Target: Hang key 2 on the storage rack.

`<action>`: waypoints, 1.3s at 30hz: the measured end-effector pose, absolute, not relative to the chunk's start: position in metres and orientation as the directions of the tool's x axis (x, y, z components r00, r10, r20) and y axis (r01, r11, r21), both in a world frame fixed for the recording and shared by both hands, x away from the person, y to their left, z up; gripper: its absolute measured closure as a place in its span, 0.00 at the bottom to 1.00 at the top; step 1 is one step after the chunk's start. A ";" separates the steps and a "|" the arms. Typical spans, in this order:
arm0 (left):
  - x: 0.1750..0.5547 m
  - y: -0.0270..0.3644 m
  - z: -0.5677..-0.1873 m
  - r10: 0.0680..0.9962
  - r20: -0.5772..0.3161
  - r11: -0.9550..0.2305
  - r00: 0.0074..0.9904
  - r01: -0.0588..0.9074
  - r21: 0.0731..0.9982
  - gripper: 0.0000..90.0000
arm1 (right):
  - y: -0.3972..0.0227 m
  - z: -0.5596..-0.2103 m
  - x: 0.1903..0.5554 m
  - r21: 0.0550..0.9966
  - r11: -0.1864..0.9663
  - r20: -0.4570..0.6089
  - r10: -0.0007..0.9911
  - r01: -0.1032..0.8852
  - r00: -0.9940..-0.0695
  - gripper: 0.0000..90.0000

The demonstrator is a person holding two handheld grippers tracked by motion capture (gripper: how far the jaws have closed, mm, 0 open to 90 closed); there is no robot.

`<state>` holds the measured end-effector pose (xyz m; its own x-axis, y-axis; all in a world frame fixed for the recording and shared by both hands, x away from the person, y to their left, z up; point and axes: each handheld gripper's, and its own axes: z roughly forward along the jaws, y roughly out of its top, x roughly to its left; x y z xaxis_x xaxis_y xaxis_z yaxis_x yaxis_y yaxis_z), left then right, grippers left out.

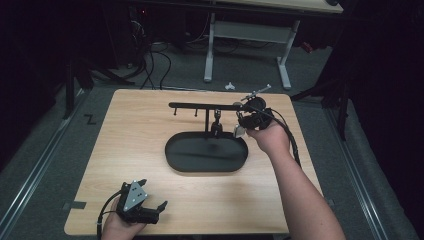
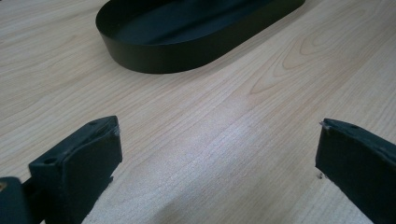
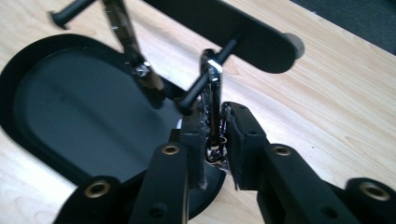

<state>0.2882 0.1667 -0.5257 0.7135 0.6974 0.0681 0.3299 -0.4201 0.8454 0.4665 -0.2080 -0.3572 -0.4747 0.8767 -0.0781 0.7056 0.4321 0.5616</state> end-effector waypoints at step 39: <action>0.290 0.160 -0.529 0.684 0.079 -0.445 0.725 0.330 0.833 0.01 | -0.237 -0.432 0.404 0.565 0.371 0.014 0.888 0.737 -0.459 0.47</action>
